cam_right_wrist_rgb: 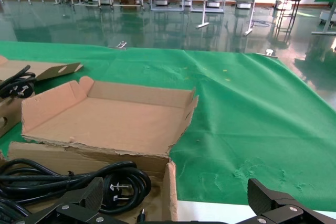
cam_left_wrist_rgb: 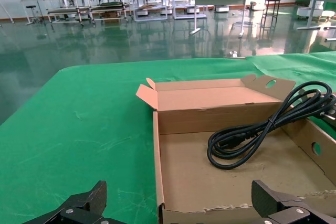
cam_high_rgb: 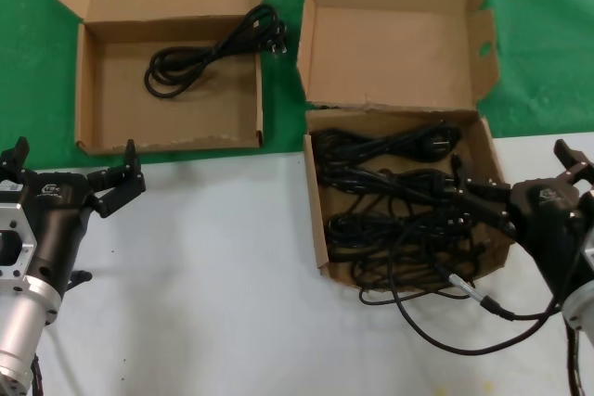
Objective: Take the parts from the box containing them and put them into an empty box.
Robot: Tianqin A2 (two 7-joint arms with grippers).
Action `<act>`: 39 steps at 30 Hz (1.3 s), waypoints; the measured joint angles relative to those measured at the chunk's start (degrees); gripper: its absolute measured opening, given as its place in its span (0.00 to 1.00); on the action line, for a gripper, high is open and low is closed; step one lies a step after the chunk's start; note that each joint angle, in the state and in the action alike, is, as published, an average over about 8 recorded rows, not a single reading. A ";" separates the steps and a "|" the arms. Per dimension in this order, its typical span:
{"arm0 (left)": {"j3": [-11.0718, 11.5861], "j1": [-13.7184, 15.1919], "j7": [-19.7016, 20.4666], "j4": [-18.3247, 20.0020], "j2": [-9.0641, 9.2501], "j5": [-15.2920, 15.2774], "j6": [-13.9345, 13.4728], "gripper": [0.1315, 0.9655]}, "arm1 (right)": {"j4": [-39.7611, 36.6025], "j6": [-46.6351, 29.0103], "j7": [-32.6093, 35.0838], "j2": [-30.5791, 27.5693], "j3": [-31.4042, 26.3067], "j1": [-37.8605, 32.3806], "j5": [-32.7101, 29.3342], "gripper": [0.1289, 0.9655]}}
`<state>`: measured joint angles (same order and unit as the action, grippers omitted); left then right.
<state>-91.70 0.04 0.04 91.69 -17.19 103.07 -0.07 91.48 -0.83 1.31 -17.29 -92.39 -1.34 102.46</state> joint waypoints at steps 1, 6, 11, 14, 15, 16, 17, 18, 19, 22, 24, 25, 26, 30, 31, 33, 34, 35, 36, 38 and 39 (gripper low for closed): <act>0.00 0.00 0.00 0.00 0.00 0.00 0.00 1.00 | 0.00 0.00 0.00 0.00 0.00 0.00 0.00 1.00; 0.00 0.00 0.00 0.00 0.00 0.00 0.00 1.00 | 0.00 0.00 0.00 0.00 0.00 0.00 0.00 1.00; 0.00 0.00 0.00 0.00 0.00 0.00 0.00 1.00 | 0.00 0.00 0.00 0.00 0.00 0.00 0.00 1.00; 0.00 0.00 0.00 0.00 0.00 0.00 0.00 1.00 | 0.00 0.00 0.00 0.00 0.00 0.00 0.00 1.00; 0.00 0.00 0.00 0.00 0.00 0.00 0.00 1.00 | 0.00 0.00 0.00 0.00 0.00 0.00 0.00 1.00; 0.00 0.00 0.00 0.00 0.00 0.00 0.00 1.00 | 0.00 0.00 0.00 0.00 0.00 0.00 0.00 1.00; 0.00 0.00 0.00 0.00 0.00 0.00 0.00 1.00 | 0.00 0.00 0.00 0.00 0.00 0.00 0.00 1.00; 0.00 0.00 0.00 0.00 0.00 0.00 0.00 1.00 | 0.00 0.00 0.00 0.00 0.00 0.00 0.00 1.00; 0.00 0.00 0.00 0.00 0.00 0.00 0.00 1.00 | 0.00 0.00 0.00 0.00 0.00 0.00 0.00 1.00; 0.00 0.00 0.00 0.00 0.00 0.00 0.00 1.00 | 0.00 0.00 0.00 0.00 0.00 0.00 0.00 1.00; 0.00 0.00 0.00 0.00 0.00 0.00 0.00 1.00 | 0.00 0.00 0.00 0.00 0.00 0.00 0.00 1.00; 0.00 0.00 0.00 0.00 0.00 0.00 0.00 1.00 | 0.00 0.00 0.00 0.00 0.00 0.00 0.00 1.00; 0.00 0.00 0.00 0.00 0.00 0.00 0.00 1.00 | 0.00 0.00 0.00 0.00 0.00 0.00 0.00 1.00; 0.00 0.00 0.00 0.00 0.00 0.00 0.00 1.00 | 0.00 0.00 0.00 0.00 0.00 0.00 0.00 1.00; 0.00 0.00 0.00 0.00 0.00 0.00 0.00 1.00 | 0.00 0.00 0.00 0.00 0.00 0.00 0.00 1.00; 0.00 0.00 0.00 0.00 0.00 0.00 0.00 1.00 | 0.00 0.00 0.00 0.00 0.00 0.00 0.00 1.00; 0.00 0.00 0.00 0.00 0.00 0.00 0.00 1.00 | 0.00 0.00 0.00 0.00 0.00 0.00 0.00 1.00; 0.00 0.00 0.00 0.00 0.00 0.00 0.00 1.00 | 0.00 0.00 0.00 0.00 0.00 0.00 0.00 1.00; 0.00 0.00 0.00 0.00 0.00 0.00 0.00 1.00 | 0.00 0.00 0.00 0.00 0.00 0.00 0.00 1.00; 0.00 0.00 0.00 0.00 0.00 0.00 0.00 1.00 | 0.00 0.00 0.00 0.00 0.00 0.00 0.00 1.00; 0.00 0.00 0.00 0.00 0.00 0.00 0.00 1.00 | 0.00 0.00 0.00 0.00 0.00 0.00 0.00 1.00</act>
<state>-91.70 0.04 0.04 91.69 -17.19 103.07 -0.07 91.48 -0.83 1.31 -17.29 -92.39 -1.34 102.46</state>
